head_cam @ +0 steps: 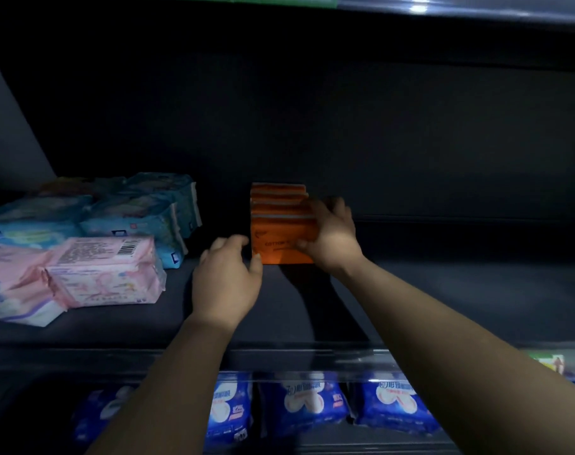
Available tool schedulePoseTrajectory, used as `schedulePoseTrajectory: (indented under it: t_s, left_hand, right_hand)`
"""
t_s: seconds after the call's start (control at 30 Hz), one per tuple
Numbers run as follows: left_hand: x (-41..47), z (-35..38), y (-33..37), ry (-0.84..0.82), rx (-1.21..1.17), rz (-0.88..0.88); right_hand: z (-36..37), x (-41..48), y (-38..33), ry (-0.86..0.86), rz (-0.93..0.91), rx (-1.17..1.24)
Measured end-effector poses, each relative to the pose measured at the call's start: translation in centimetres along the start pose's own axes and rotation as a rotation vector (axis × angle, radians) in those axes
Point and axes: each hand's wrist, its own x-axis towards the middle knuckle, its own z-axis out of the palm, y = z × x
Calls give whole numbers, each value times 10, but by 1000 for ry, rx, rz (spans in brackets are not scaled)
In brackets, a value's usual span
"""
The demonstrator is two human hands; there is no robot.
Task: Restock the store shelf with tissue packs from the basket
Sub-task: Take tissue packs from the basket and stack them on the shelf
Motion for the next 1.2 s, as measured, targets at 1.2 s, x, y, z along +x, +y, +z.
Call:
schedulePoseTrajectory:
  t_s: [1.2]
  left_hand:
    - [-241,137,350,-509,49,847]
  right_hand:
    - [-307,-426,257,67,679,-395]
